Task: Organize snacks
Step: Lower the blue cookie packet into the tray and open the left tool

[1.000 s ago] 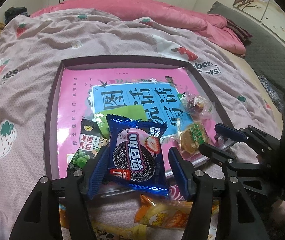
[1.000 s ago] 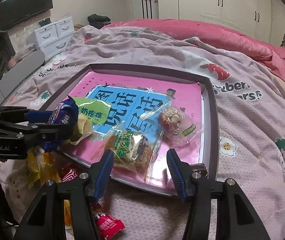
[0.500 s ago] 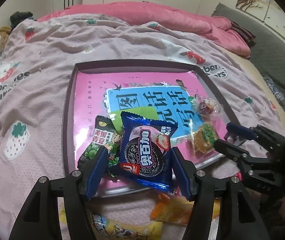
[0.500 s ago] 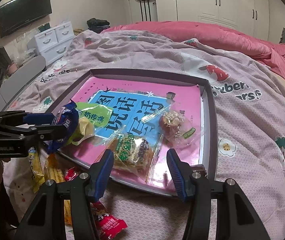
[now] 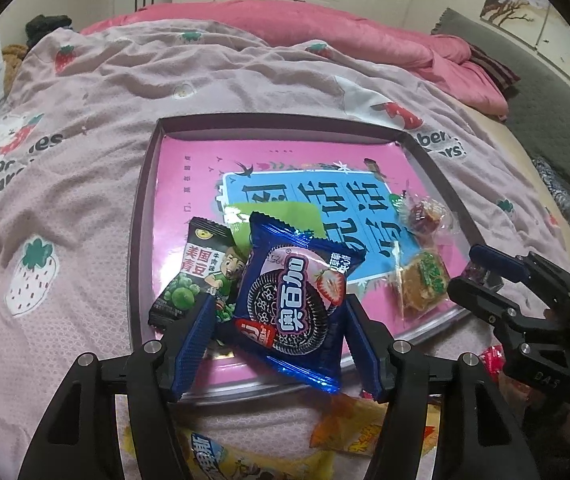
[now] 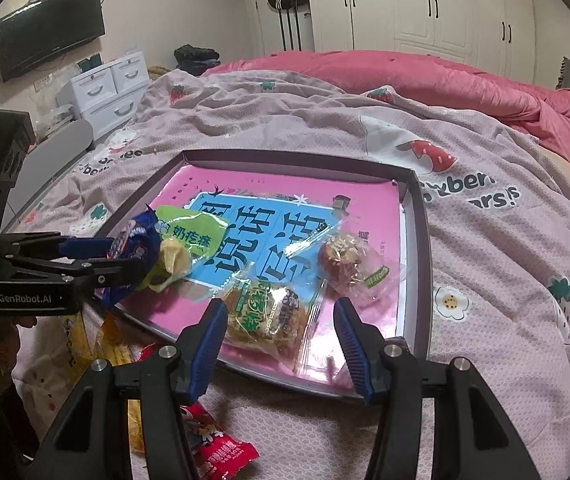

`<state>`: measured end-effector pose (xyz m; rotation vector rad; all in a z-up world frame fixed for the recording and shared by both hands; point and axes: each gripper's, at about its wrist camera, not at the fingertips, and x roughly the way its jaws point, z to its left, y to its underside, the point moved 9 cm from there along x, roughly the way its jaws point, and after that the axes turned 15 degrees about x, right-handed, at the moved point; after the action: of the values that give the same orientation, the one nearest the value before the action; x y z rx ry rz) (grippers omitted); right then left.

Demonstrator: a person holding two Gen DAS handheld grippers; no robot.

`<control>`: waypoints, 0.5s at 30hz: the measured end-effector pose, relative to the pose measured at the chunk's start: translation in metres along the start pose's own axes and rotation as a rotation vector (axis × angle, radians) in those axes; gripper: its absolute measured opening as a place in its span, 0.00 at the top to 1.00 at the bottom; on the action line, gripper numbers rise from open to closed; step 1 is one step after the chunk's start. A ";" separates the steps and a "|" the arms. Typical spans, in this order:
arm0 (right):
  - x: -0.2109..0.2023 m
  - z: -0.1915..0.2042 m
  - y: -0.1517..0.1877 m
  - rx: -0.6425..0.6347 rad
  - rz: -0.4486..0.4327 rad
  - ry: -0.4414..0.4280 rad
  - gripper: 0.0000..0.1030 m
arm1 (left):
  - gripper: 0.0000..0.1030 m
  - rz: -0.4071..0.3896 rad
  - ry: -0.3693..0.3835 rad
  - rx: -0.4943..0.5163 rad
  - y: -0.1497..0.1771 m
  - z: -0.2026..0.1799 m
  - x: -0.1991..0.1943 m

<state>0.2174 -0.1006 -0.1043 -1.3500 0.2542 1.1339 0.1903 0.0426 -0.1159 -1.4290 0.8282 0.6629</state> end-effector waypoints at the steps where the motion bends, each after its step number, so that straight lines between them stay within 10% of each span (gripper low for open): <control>1: -0.001 0.001 -0.001 0.001 -0.004 -0.003 0.46 | 0.36 0.000 0.004 -0.003 0.000 -0.001 -0.001; 15: -0.017 0.005 -0.009 0.019 -0.052 -0.036 0.42 | 0.36 -0.027 0.034 -0.002 -0.007 -0.011 -0.020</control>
<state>0.2135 -0.1035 -0.0848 -1.3115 0.2019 1.1085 0.1831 0.0327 -0.0950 -1.4546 0.8333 0.6201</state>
